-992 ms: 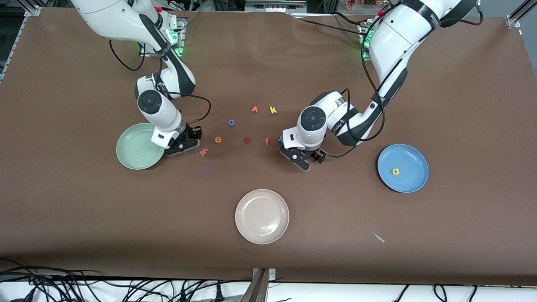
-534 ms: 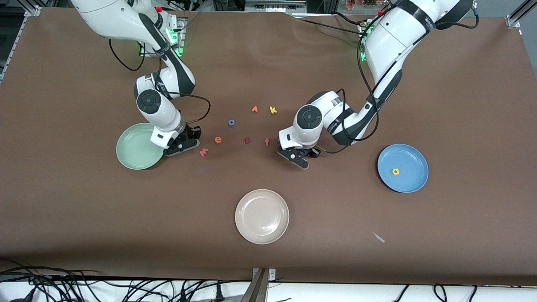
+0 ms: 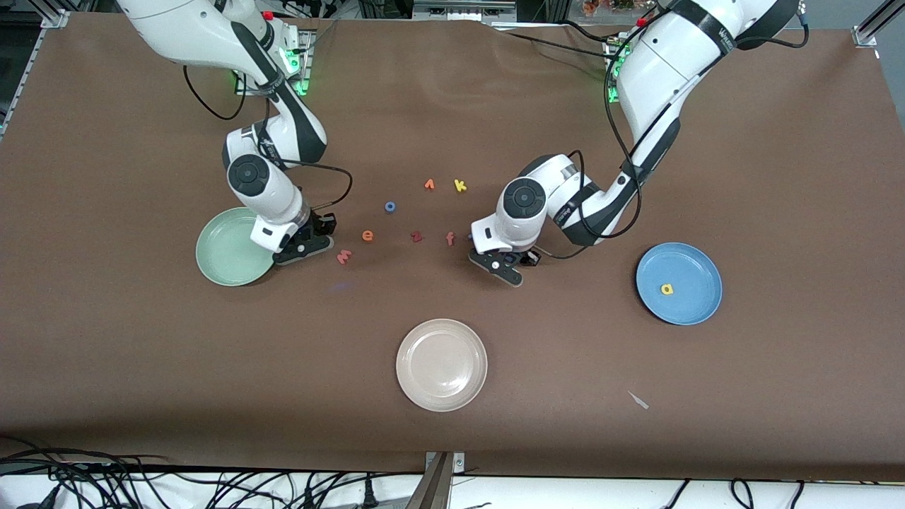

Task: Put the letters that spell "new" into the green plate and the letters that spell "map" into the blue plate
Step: 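Carry the E to the blue plate while the right gripper places the n, then grasp the teal P with the left gripper while the right gripper grasps the W, then place the P in the blue plate while the right gripper places the W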

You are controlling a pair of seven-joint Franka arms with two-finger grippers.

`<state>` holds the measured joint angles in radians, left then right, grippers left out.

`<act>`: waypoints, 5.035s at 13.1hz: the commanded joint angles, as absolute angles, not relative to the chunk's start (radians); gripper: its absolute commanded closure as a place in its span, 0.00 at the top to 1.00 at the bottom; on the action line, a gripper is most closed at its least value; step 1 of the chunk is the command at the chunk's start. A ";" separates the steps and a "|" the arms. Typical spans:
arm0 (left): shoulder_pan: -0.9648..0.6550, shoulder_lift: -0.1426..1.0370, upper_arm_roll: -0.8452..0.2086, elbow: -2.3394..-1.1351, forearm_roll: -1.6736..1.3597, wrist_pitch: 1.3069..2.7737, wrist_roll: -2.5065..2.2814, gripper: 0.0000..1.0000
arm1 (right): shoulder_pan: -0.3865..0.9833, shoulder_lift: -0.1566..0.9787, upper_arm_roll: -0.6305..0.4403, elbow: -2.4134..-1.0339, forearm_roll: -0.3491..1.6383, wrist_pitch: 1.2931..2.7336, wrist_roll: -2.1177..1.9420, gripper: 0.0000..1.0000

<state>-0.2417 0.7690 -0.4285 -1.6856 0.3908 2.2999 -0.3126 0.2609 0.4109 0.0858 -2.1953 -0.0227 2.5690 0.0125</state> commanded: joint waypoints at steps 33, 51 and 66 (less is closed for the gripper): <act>0.094 0.603 -0.735 -1.940 0.291 2.190 -0.681 0.96 | 0.330 0.607 0.060 -1.824 0.012 2.437 1.193 1.00; 0.086 0.686 -0.729 -2.040 0.548 2.345 -0.908 0.00 | 0.371 0.540 0.060 -1.959 0.020 2.467 1.221 0.91; 0.342 0.649 -0.712 -1.684 0.546 1.882 -0.128 0.00 | 0.371 0.541 0.075 -2.016 0.021 2.543 1.220 0.37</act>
